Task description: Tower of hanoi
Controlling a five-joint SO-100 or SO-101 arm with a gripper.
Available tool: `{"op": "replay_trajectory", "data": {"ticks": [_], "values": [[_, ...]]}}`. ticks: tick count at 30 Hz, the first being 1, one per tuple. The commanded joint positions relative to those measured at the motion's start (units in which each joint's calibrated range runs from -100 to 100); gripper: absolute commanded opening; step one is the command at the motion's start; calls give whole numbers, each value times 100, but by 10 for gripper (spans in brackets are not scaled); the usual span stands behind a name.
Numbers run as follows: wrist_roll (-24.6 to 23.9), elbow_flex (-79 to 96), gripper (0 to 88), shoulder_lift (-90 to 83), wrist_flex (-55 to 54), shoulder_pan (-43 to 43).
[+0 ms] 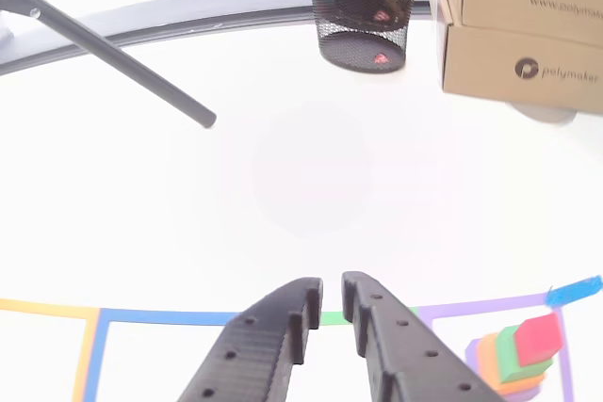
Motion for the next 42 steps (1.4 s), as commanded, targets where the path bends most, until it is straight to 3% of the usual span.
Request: {"op": "replay_trajectory", "data": {"ticks": [1,27,38,40,42], "values": [[1691,-272,7,-96,-166,349],[1691,1374,13,-1566,255,2631],[1691,1474,30,-1848,320,2794],[1691,1537,82,-1905,393,2803],[1691,1537,74,-1953,635,2966]]}}
